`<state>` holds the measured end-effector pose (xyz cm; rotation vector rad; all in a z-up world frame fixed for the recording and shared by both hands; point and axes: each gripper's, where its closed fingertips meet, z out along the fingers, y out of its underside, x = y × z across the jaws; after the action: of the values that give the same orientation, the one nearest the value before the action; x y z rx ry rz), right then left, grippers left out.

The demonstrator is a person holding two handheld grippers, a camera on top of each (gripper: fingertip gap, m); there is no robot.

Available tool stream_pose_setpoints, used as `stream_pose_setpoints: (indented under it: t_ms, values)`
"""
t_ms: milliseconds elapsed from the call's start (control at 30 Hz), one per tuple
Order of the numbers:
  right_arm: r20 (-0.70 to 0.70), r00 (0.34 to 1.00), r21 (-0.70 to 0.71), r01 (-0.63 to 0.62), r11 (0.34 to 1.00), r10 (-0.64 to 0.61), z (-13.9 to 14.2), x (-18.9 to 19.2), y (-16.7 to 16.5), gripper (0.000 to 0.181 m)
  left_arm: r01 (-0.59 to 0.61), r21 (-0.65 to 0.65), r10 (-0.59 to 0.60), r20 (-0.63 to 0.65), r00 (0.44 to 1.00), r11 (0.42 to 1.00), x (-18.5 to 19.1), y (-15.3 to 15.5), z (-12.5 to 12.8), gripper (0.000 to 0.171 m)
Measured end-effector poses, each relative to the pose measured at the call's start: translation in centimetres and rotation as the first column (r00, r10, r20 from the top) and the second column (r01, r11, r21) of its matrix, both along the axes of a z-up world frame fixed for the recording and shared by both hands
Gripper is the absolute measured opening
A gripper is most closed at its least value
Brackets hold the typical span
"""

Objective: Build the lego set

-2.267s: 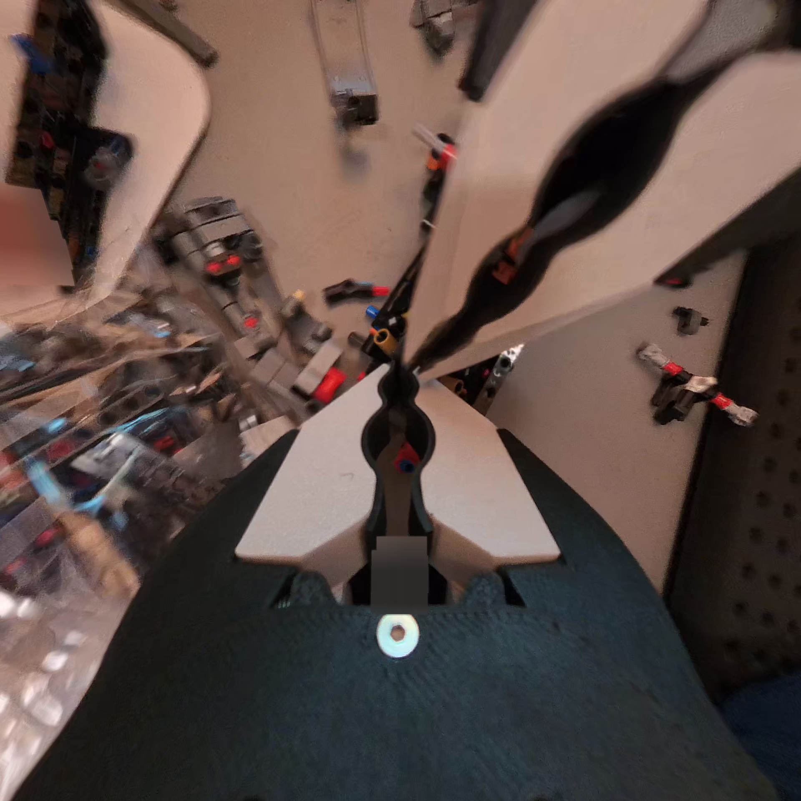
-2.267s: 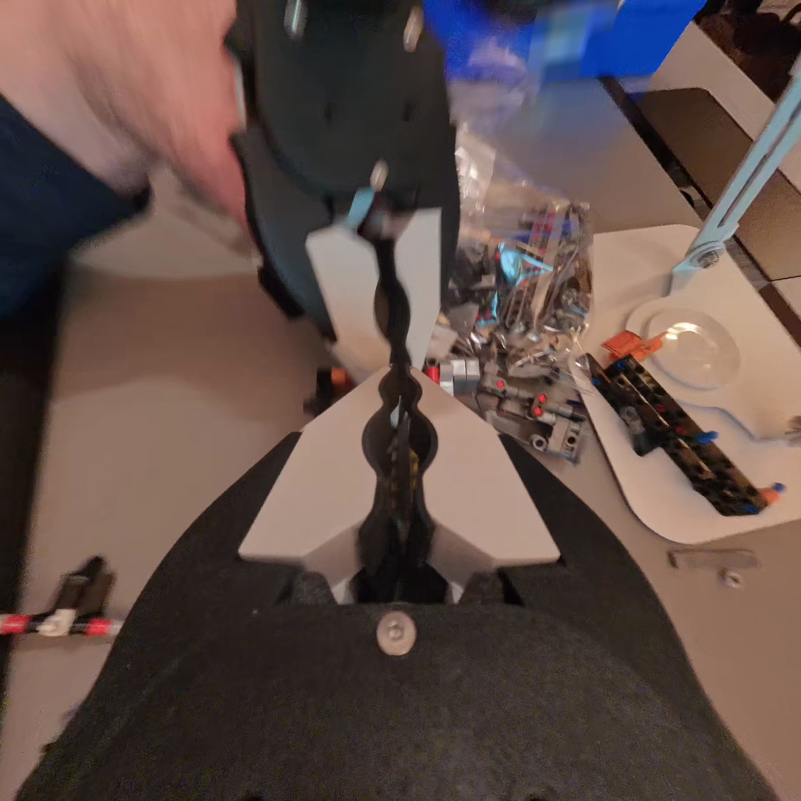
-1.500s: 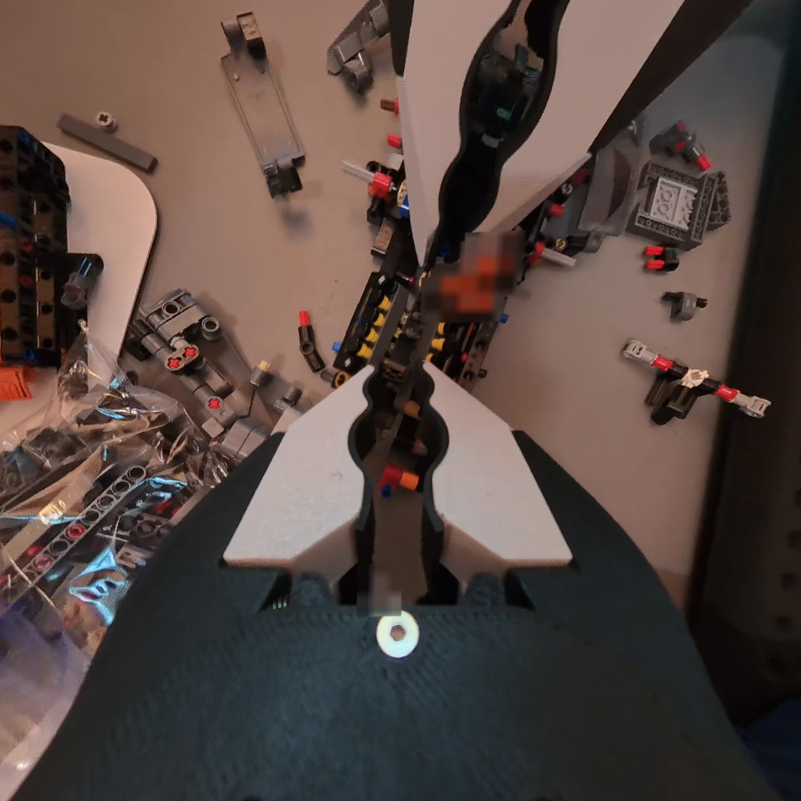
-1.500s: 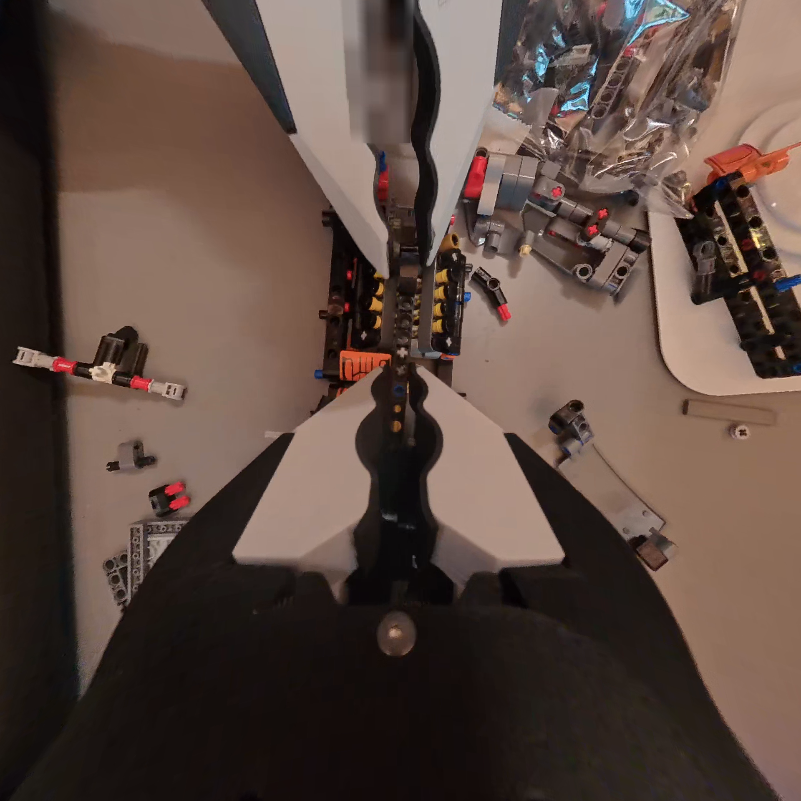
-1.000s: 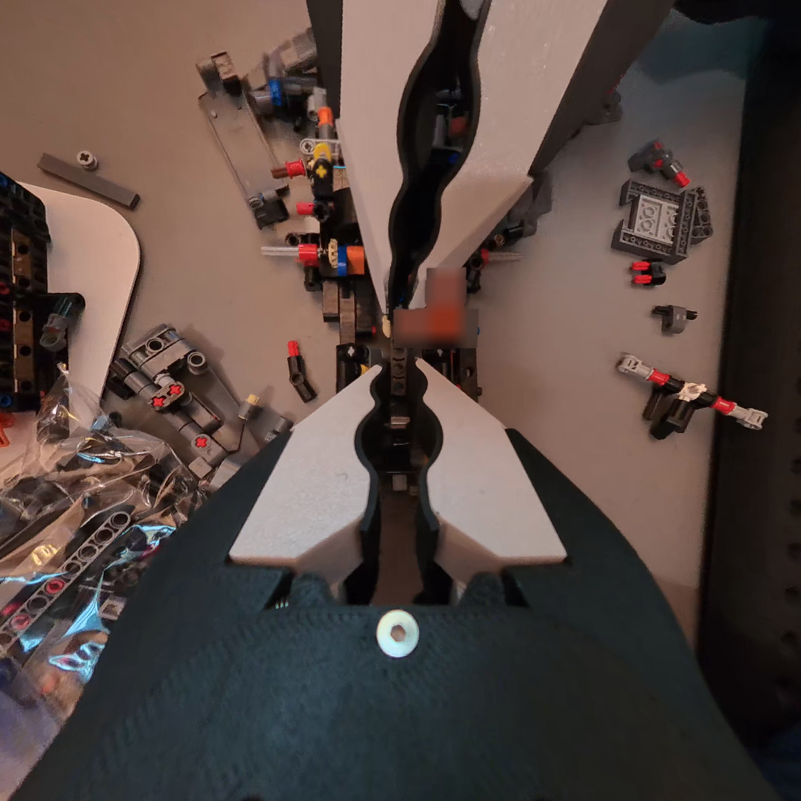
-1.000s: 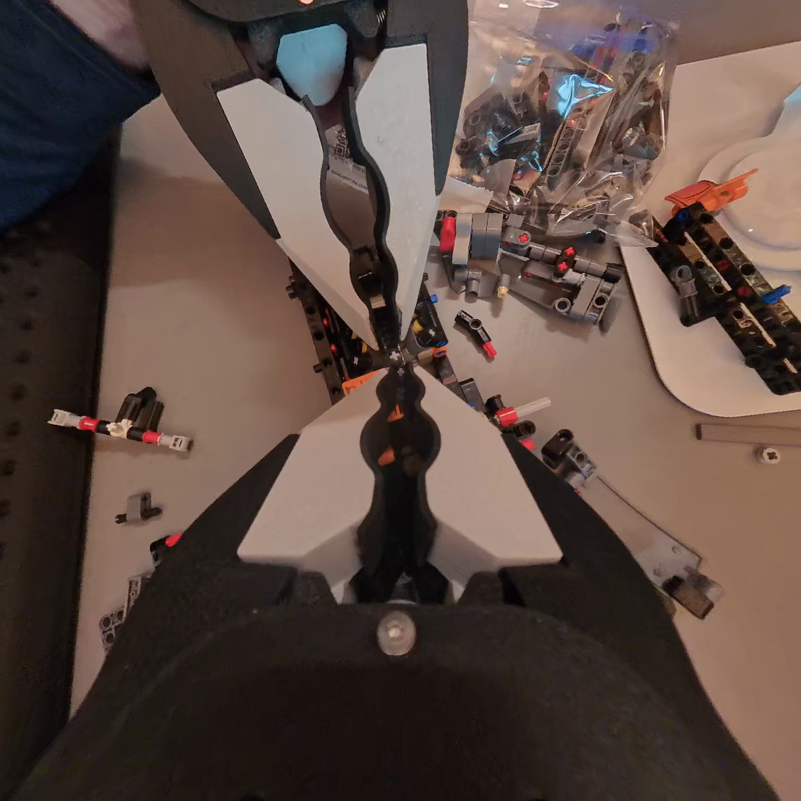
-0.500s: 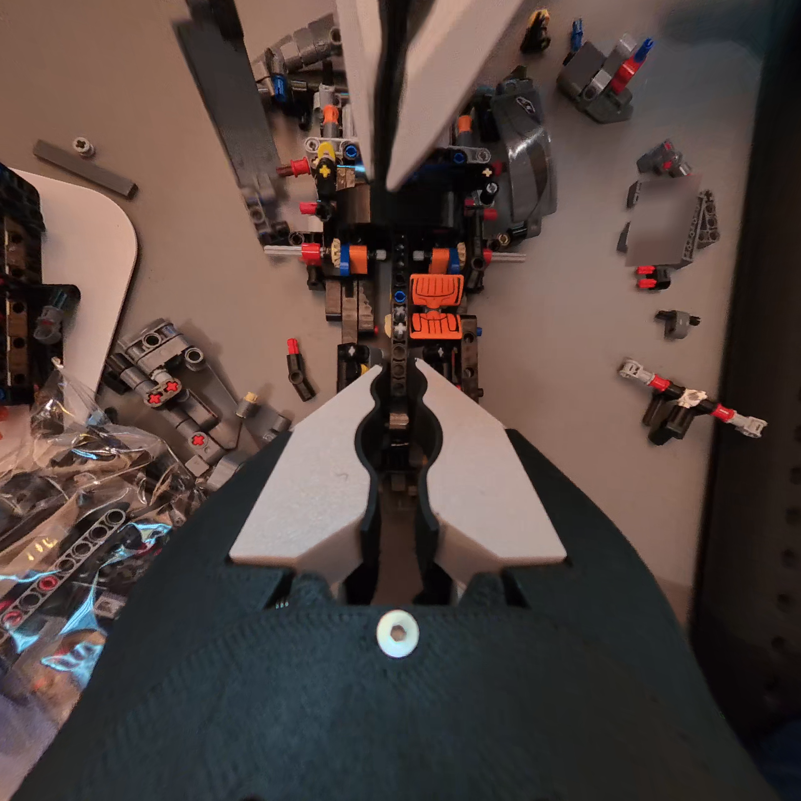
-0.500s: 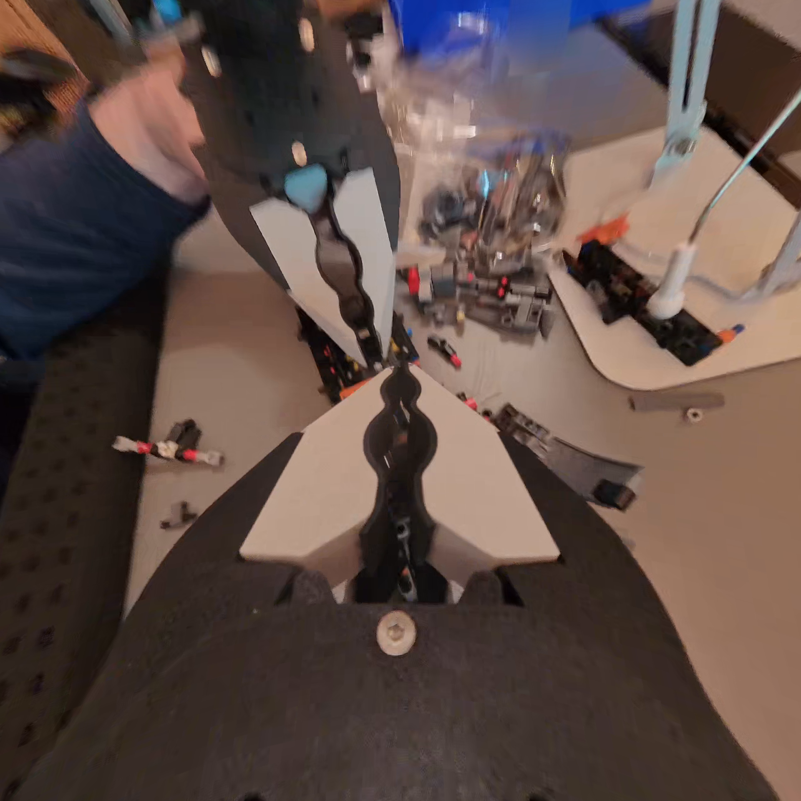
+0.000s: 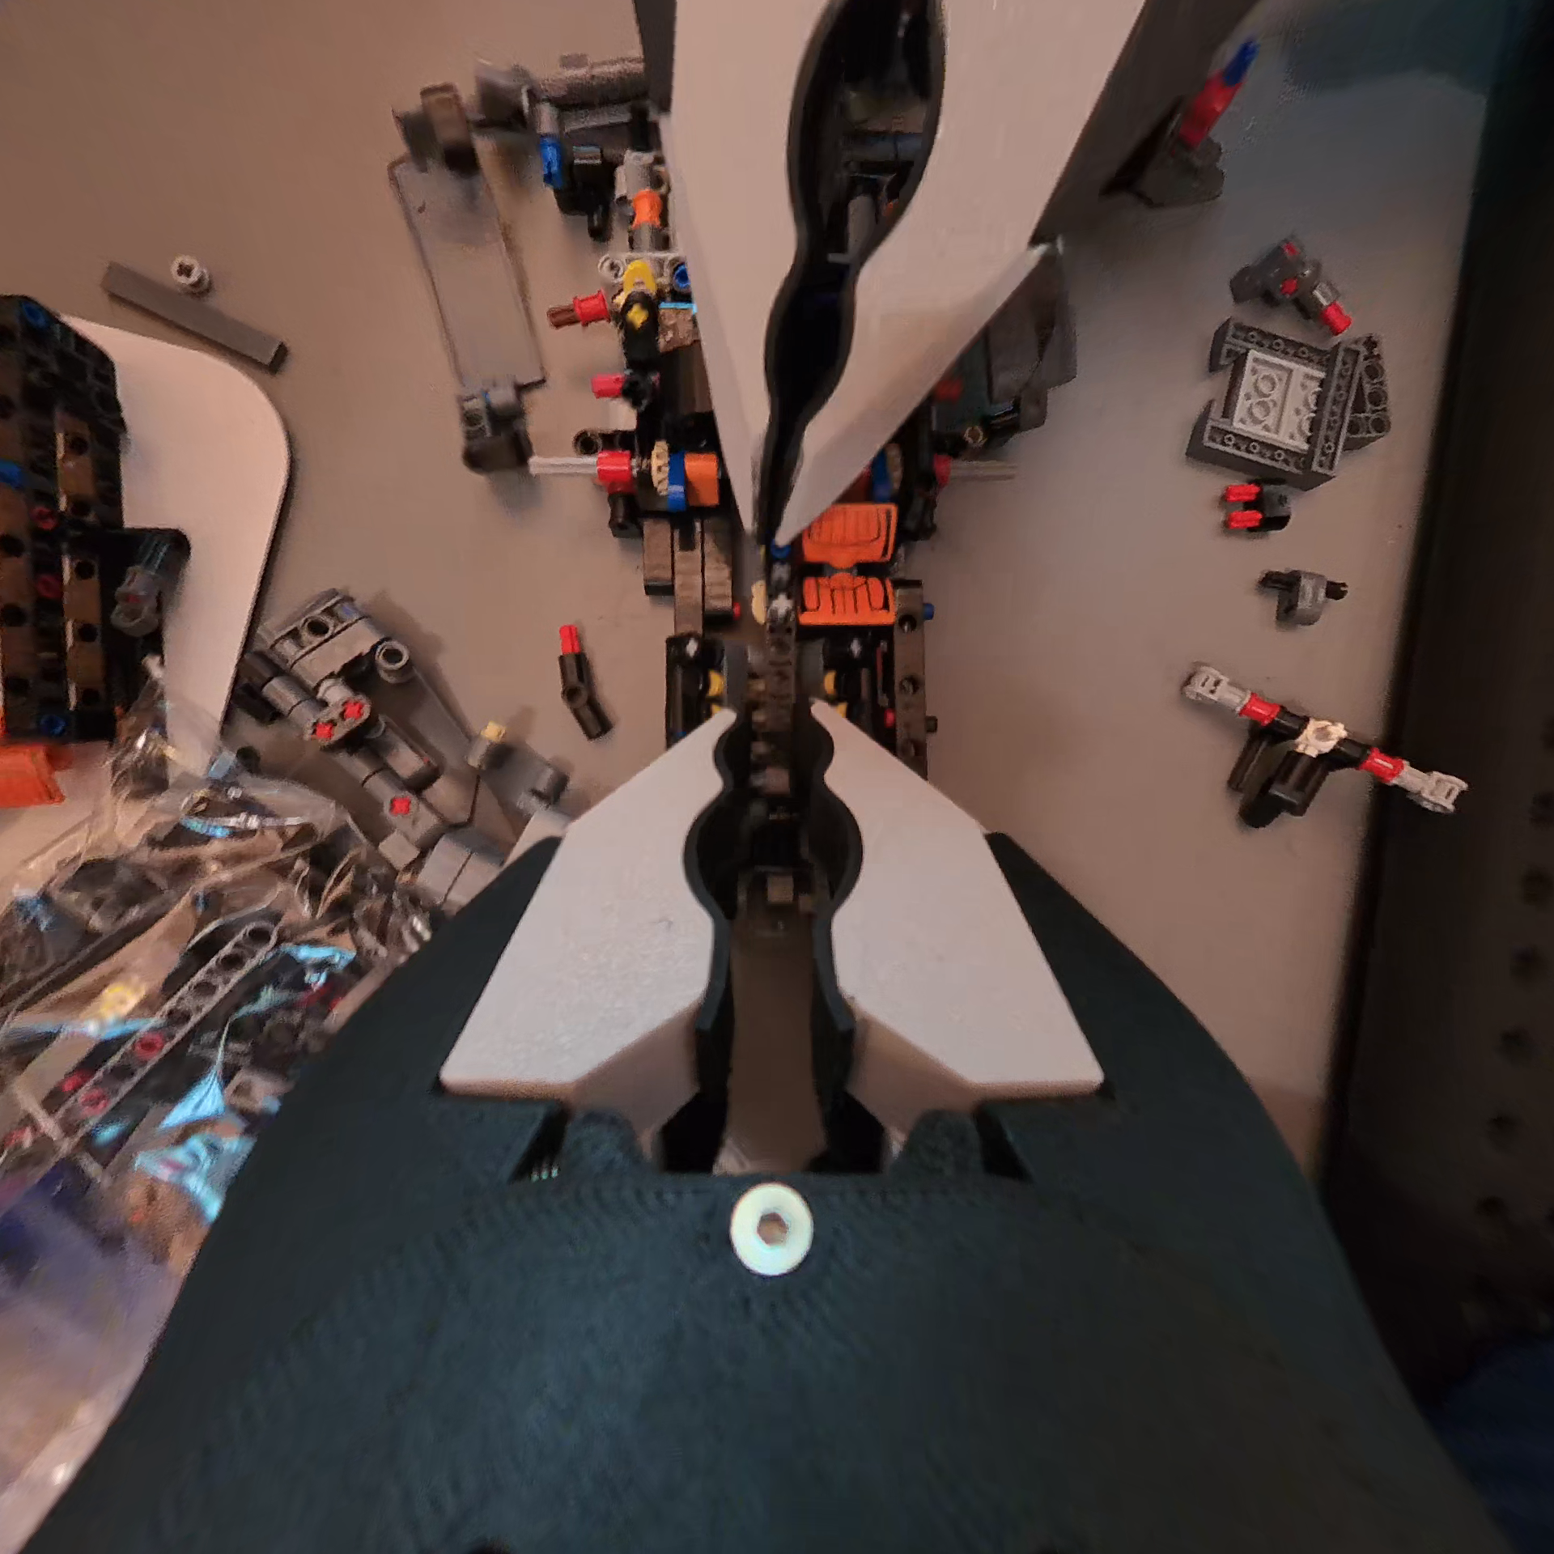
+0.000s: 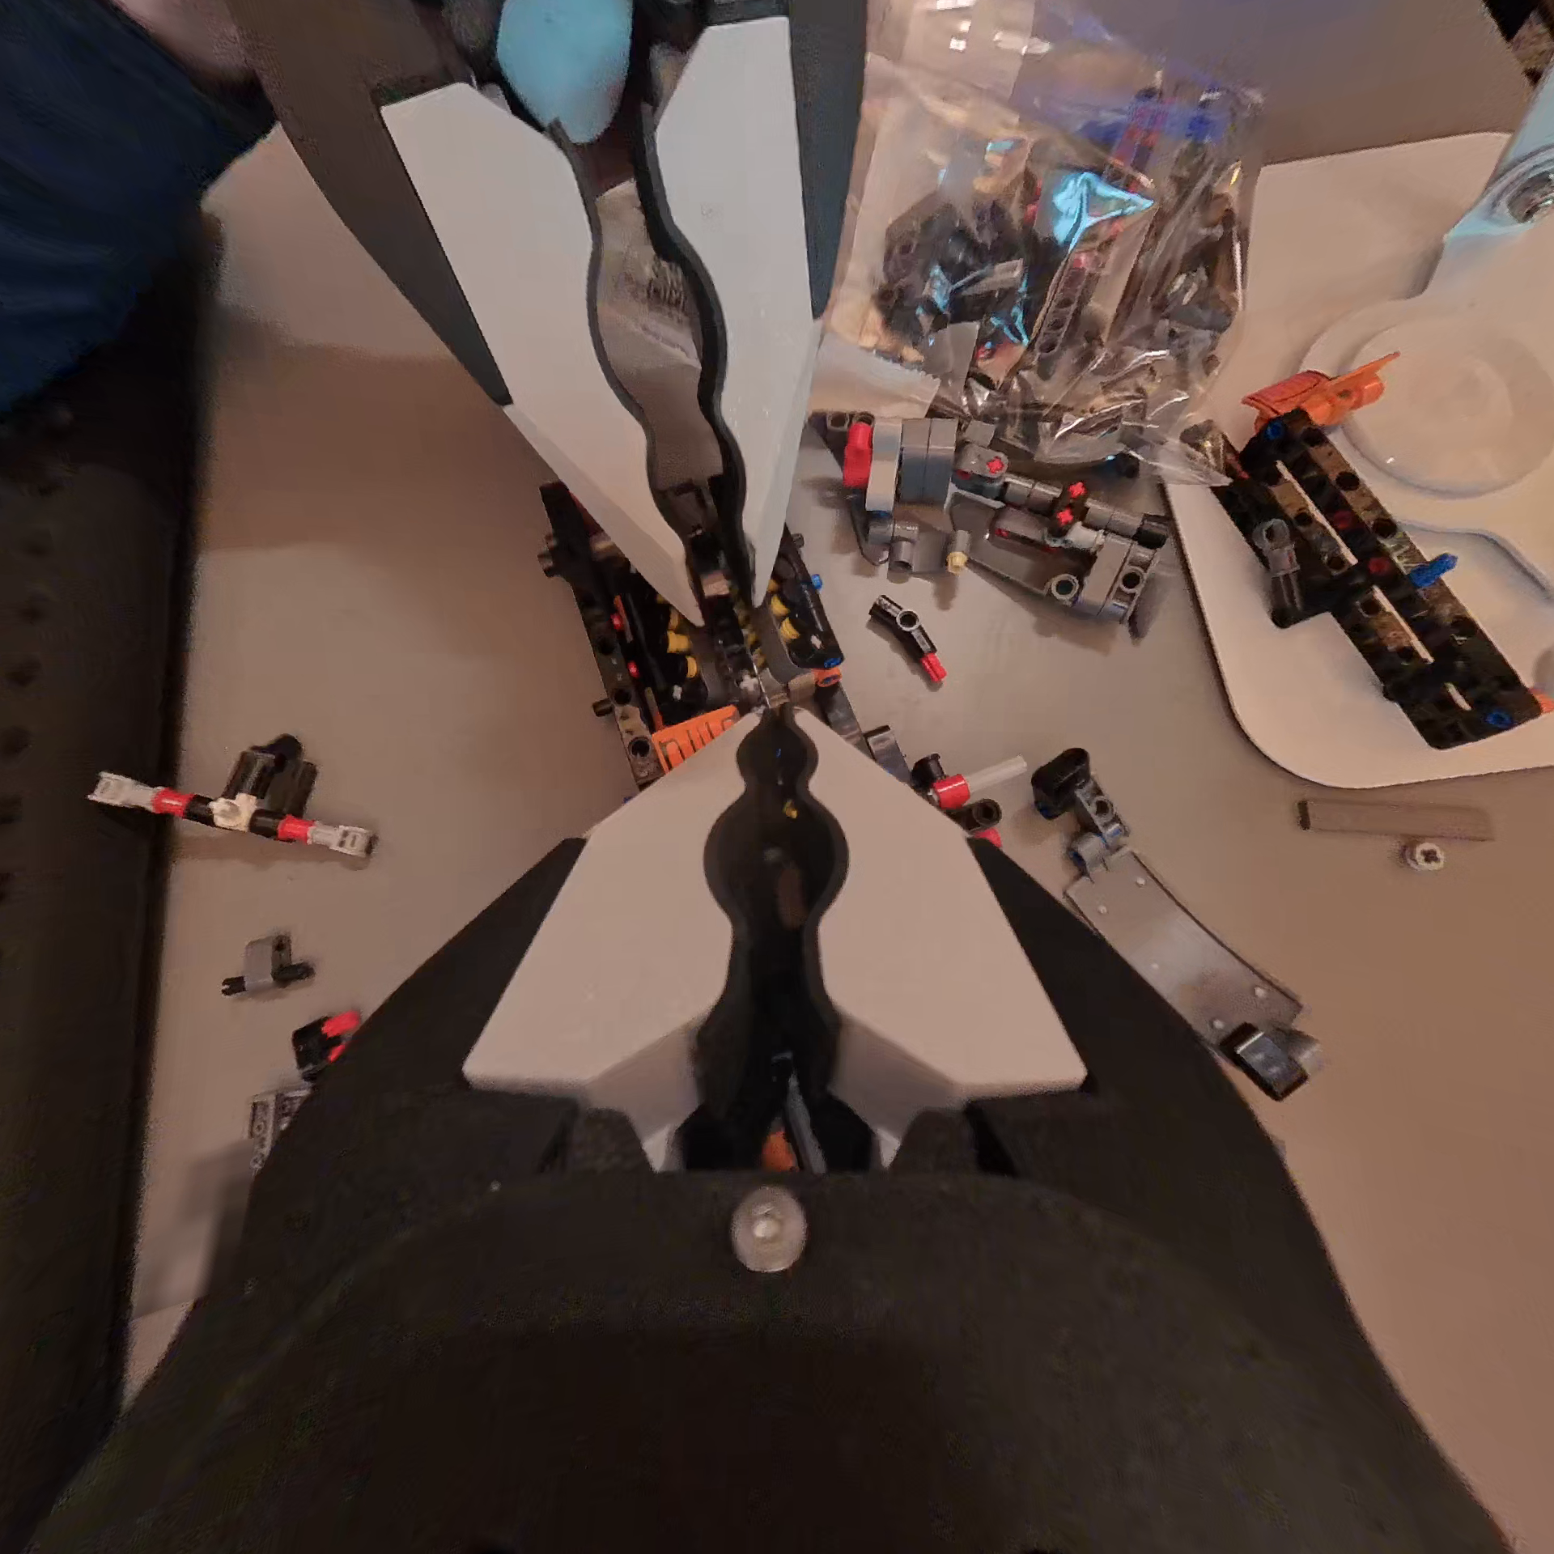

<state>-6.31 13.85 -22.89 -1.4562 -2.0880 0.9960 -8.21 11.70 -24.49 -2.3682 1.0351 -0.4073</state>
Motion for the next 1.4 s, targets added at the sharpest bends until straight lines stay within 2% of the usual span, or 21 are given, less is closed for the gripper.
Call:
stream_pose_setpoints:
  t_ms: [67,233,333,433,567,700,733,833,933,1067,1200,1300,1400]
  values:
    - [0.003,1.0,-0.03,0.01,0.999,-0.01,0.1,0.0,0.1,0.001,-0.023,-0.02,0.023,-0.012,1.0,1.0,-0.7,-0.5,0.0,0.014]
    - [0.061,0.998,-0.023,-0.004,1.0,0.006,-1.3,0.0,-0.4,0.005,-0.041,-0.04,0.039,-0.045,0.998,0.998,-1.1,-1.2,-0.5,0.013]
    - [0.058,0.998,-0.016,-0.01,1.0,0.011,-1.3,-0.2,-0.6,0.006,-0.046,-0.037,0.044,-0.044,0.998,0.998,-1.3,-0.9,-0.5,0.013]
    - [0.066,0.998,-0.031,-0.003,1.0,0.005,-1.3,-0.1,-0.6,0.0,0.011,-0.028,-0.013,-0.081,0.997,1.0,-0.9,-1.2,-0.7,0.007]
    - [0.059,0.998,-0.02,-0.003,1.0,0.005,-1.3,0.0,-0.4,0.0,0.025,0.011,-0.024,-0.096,0.995,1.0,-0.9,-0.9,-0.5,0.005]
    - [0.054,0.999,-0.055,-0.004,0.998,0.007,-1.1,0.2,-0.3,0.006,0.043,0.04,-0.039,-0.096,0.995,0.998,-0.7,-0.7,-0.3,0.005]
    - [0.045,0.999,-0.09,-0.007,0.996,0.011,-0.9,0.2,-0.5,0.004,0.046,0.047,-0.041,-0.101,0.994,0.998,-0.6,-0.6,-0.3,0.005]
    - [0.006,1.0,-0.296,-0.016,0.955,0.018,0.6,-0.2,-1.2,0.011,0.053,0.072,-0.047,-0.083,0.995,0.996,-0.2,-0.5,0.2,0.005]
    - [0.025,0.999,-0.36,0.029,0.933,-0.022,0.6,-0.2,-0.4,0.005,0.062,0.086,-0.052,-0.11,0.993,0.994,-0.3,-0.4,0.2,0.005]
    - [0.065,0.996,-0.288,0.082,0.954,-0.065,-0.1,0.1,0.8,0.017,0.069,0.114,-0.053,-0.135,0.989,0.991,-0.1,-0.2,0.4,0.005]
    - [0.087,0.995,-0.308,0.071,0.949,-0.046,-0.1,0.2,0.3,0.017,0.07,0.132,-0.048,-0.166,0.985,0.989,-0.3,-0.2,0.4,0.005]
    - [0.107,0.992,-0.325,0.1,0.94,-0.069,-0.4,0.1,0.8,0.008,0.066,0.149,-0.038,-0.187,0.982,0.987,-0.4,-0.1,0.3,0.005]
    - [0.119,0.99,-0.313,0.106,0.944,-0.071,-0.5,0.2,0.9,0.006,0.057,0.161,-0.028,-0.178,0.984,0.985,-0.3,-0.1,0.4,0.005]
